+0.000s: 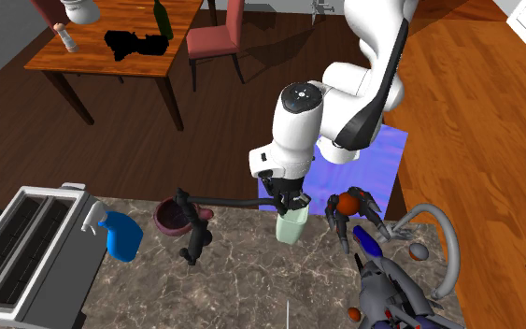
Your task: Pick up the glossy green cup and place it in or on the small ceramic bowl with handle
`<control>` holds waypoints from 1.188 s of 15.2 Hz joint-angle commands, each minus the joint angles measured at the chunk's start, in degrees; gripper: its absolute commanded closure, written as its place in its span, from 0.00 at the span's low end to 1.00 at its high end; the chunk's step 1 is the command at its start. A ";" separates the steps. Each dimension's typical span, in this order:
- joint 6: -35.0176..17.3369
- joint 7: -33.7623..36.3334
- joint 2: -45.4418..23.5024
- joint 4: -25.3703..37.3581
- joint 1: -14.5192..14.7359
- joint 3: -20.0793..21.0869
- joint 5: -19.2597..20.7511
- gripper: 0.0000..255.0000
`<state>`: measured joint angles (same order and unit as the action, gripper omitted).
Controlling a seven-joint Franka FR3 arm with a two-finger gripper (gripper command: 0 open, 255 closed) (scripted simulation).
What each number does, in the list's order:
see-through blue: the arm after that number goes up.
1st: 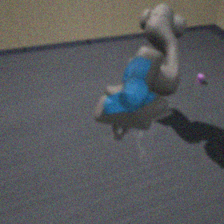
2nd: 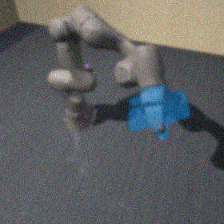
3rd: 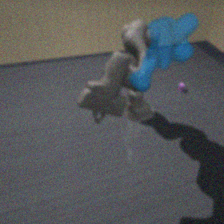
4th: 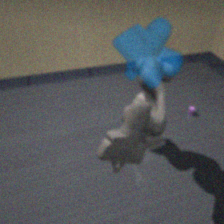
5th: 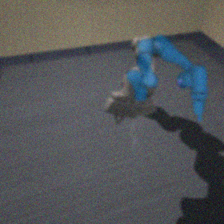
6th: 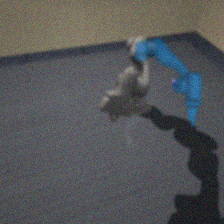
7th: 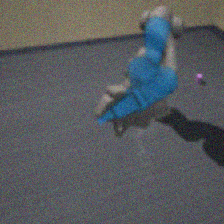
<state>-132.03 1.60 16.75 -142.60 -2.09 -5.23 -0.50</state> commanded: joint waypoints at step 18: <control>15.68 0.66 5.15 10.54 -0.13 0.38 0.46 1.00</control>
<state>-117.14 2.06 21.61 -132.94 -2.29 -4.99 -0.01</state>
